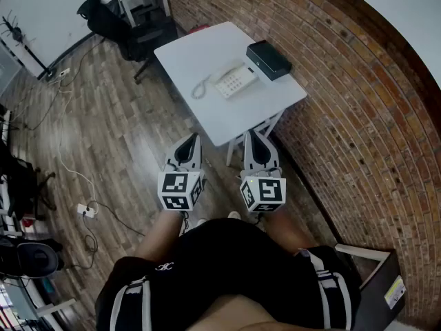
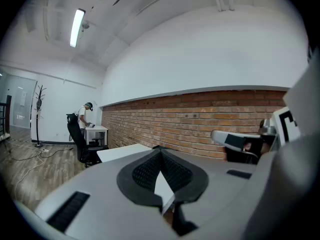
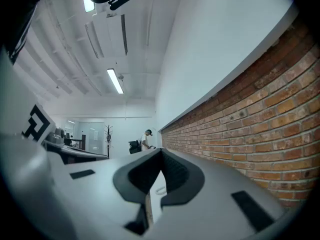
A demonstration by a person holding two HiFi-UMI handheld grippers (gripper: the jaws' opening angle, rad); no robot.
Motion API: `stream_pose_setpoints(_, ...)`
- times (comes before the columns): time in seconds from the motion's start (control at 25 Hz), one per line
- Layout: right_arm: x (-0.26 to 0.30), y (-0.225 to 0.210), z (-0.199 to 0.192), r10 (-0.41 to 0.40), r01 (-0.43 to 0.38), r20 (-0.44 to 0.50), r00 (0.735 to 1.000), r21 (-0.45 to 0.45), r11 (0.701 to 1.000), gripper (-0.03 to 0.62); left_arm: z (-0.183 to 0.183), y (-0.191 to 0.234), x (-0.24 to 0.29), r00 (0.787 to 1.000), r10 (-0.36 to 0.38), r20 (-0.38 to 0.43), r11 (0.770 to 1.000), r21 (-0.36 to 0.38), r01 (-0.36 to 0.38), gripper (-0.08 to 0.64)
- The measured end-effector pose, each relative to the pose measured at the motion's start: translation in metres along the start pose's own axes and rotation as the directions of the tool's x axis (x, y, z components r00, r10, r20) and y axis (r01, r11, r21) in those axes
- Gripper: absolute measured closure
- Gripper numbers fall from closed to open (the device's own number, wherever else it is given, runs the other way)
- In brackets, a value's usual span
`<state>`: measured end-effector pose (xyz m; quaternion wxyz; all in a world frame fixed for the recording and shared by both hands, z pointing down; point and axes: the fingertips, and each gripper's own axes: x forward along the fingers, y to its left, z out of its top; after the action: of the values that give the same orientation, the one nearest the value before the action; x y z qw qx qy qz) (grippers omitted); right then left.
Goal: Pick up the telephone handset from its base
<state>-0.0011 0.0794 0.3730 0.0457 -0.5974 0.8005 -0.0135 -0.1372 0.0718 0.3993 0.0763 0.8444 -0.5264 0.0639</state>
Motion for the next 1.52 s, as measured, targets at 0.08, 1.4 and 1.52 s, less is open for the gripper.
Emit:
stream_pose_setpoints(0.08, 0.001, -0.005, -0.003, 0.001, -0.001, 0.005, 1.0, 0.003, 1.0, 0.594, 0.001, -0.002, 0.004, 1.0, 0.003, 0.003, 1.0, 0.004, -0.003, 0.558)
stream_pose_setpoints(1.4, 0.008, -0.066, -0.005, 0.082, -0.081, 0.03, 0.996, -0.032, 0.996, 0.594, 0.0, -0.05, 0.045, 0.996, 0.078, 0.045, 0.997, 0.021, -0.079, 0.558)
stream_pose_setpoints(1.52, 0.016, -0.069, -0.007, 0.079, -0.078, 0.026, 0.997, -0.035, 0.996, 0.594, 0.0, -0.046, 0.056, 0.996, 0.076, 0.043, 0.997, 0.007, -0.076, 0.558)
